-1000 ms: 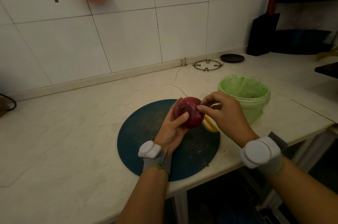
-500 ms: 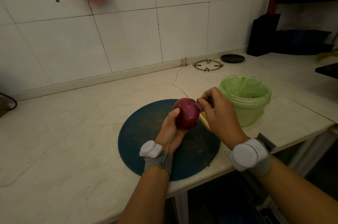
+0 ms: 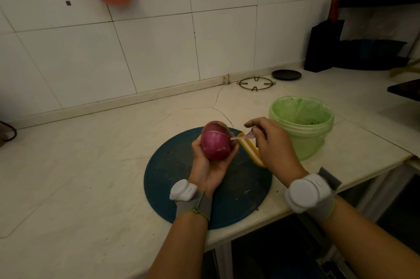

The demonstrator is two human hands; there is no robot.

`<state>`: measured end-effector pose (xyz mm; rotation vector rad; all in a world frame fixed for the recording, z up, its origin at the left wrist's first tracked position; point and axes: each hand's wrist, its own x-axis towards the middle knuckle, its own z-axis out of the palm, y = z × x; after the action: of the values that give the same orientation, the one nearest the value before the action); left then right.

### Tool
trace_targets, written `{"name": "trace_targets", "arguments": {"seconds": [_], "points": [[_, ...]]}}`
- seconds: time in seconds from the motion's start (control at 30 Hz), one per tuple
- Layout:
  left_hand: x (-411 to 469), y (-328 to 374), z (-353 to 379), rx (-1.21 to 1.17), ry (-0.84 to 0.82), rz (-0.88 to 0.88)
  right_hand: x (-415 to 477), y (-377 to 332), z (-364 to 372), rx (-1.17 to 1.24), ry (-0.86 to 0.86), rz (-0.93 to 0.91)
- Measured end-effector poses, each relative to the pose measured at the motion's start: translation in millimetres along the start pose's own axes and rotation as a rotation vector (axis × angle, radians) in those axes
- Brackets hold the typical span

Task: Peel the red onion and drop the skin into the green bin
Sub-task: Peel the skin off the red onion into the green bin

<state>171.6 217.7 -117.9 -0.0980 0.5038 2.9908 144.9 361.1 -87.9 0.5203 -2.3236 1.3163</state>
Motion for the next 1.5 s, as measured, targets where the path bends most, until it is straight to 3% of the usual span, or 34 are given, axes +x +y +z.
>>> {"name": "trace_targets", "arguments": {"seconds": [0.3,0.47,0.6,0.77,0.9,1.0,1.3,1.43,1.5], "points": [[3,2,-9,0.093,-0.017,-0.147,-1,-11,2,-0.422,-0.132,-0.187],[1,3,-10,0.075,-0.081,-0.208,-5,-19,5,-0.27,-0.18,-0.202],[2,9,-17,-0.144,-0.152,-0.147,0,-28,-12,-0.079,-0.107,-0.156],[1,5,-10,0.017,-0.107,-0.183,32,-20,-57,-0.412,0.041,0.001],[3,4,-10,0.032,-0.097,-0.228,53,6,-90,-0.713,0.029,0.12],[1,2,-5,0.058,-0.074,-0.218,56,20,-102,-0.789,0.036,0.154],[0,-1,0,0.176,-0.037,-0.116,55,23,-108,-0.78,0.036,0.142],[2,0,-6,0.239,-0.106,-0.117,49,9,-95,-0.494,0.054,0.029],[5,-1,-9,0.329,-0.139,-0.086,44,-3,-86,-0.395,-0.045,-0.058]]}}
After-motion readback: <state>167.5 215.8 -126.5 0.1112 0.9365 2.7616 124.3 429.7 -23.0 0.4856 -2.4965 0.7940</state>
